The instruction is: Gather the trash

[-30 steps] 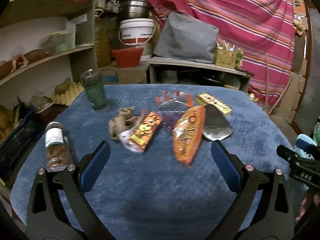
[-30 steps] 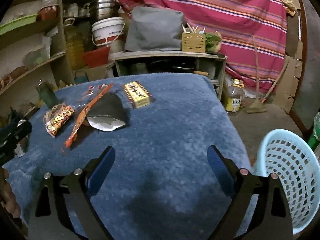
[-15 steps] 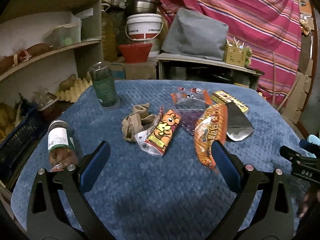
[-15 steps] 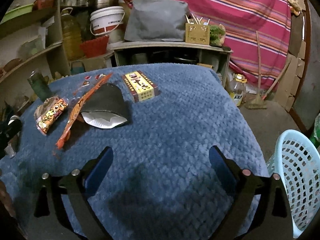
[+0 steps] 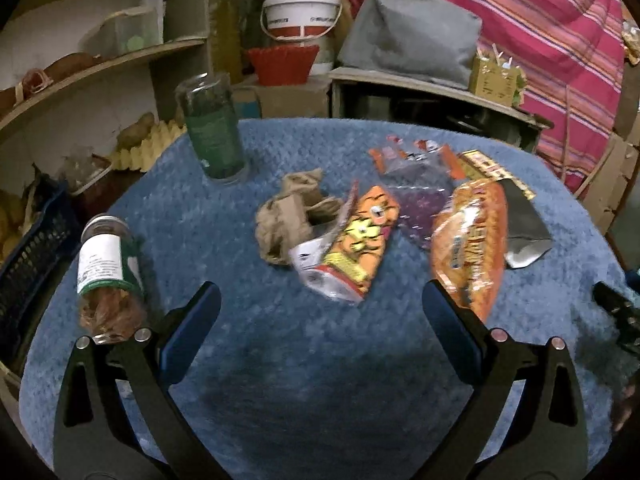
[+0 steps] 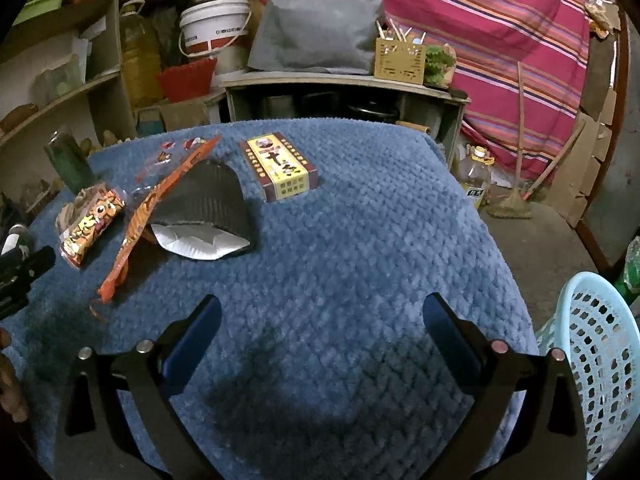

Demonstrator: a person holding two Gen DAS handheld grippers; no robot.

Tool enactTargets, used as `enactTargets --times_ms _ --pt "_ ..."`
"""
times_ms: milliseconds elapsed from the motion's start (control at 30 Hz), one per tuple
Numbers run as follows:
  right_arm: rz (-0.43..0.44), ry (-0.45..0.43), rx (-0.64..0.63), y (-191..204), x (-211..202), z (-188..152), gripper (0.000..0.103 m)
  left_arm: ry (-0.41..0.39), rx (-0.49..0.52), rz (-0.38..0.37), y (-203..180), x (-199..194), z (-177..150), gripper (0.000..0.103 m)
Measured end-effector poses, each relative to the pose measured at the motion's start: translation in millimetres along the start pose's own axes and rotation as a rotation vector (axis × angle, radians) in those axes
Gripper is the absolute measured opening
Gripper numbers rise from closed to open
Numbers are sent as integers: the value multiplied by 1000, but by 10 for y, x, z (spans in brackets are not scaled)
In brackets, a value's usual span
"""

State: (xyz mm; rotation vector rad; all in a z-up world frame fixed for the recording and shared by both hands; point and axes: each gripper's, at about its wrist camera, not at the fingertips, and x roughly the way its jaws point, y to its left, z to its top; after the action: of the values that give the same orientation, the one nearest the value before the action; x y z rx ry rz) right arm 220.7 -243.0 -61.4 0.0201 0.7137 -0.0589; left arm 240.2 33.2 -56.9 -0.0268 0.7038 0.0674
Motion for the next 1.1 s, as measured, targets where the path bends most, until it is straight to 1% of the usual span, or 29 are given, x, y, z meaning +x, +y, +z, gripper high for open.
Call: enactTargets --times_ms 67,167,233,333,500,533,600,633,667,767,900,933,967,1033,1100 --pt "-7 -9 5 -5 -9 6 98 6 19 20 15 41 3 97" --pt "-20 4 45 -50 50 14 98 28 35 1 -5 101 -12 97" --pt "-19 1 65 -73 69 16 98 29 59 -6 -56 122 -15 97" --pt "-7 -15 65 -62 79 32 98 19 86 21 -137 174 23 97" --pt "-3 -27 33 -16 113 65 98 39 66 -19 -156 336 129 97" --pt "-3 -26 31 -9 123 71 98 44 70 -18 -171 363 141 96" --pt "5 -23 15 19 144 74 98 66 78 -26 -193 436 160 90" --pt "7 -21 9 31 151 75 98 83 79 -37 -203 487 171 84" --pt "9 -21 5 39 157 77 98 96 79 -42 -209 530 180 81" --pt "20 -20 4 57 182 91 98 105 82 -34 -217 597 212 80" --pt "45 14 23 38 269 94 98 75 75 -40 -211 593 264 79" --pt "49 19 33 22 286 94 98 67 76 -40 -213 594 277 76" --pt "52 22 52 -9 301 98 99 64 78 -39 -217 604 285 69" --pt "58 18 79 -48 310 100 99 78 82 -43 -219 638 286 61" --pt "52 26 93 -70 324 105 99 77 82 -48 -224 640 291 59"
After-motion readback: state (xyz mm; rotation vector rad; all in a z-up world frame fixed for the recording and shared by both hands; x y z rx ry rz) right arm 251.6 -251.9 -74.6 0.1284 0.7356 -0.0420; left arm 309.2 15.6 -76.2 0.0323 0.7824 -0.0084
